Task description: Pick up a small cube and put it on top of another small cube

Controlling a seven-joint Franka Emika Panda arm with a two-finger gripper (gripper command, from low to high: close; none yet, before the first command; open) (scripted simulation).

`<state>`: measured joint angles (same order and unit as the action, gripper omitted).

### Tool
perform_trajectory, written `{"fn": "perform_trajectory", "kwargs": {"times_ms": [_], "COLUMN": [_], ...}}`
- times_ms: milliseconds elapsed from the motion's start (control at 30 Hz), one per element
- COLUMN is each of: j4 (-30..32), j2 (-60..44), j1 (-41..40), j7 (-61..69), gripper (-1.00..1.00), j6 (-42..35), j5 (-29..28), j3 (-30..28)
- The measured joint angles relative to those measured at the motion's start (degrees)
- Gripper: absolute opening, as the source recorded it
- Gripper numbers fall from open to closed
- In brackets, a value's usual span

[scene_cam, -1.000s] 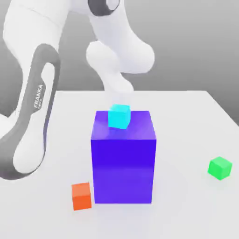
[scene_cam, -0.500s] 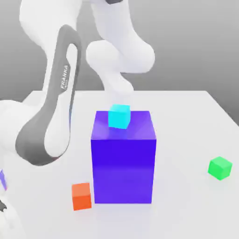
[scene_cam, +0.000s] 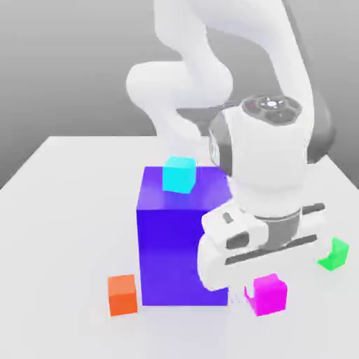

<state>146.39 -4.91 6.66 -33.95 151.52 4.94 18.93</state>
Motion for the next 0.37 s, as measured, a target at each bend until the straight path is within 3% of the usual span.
{"fn": "perform_trajectory", "kwargs": {"times_ms": [133,267,300,367], "j4": [5.11,5.82,5.78,5.78], "j2": [2.44,-4.99,-6.2,-6.2], "j1": [13.53,20.41,21.21,21.21], "j7": [3.65,-2.39,-3.48,-3.48], "gripper": [-1.0,-1.0,1.0,1.0], "j6": [2.6,9.47,10.47,10.47], "j5": [-3.62,-17.18,-18.89,-18.89], "j3": [6.94,4.61,3.67,3.68]}}
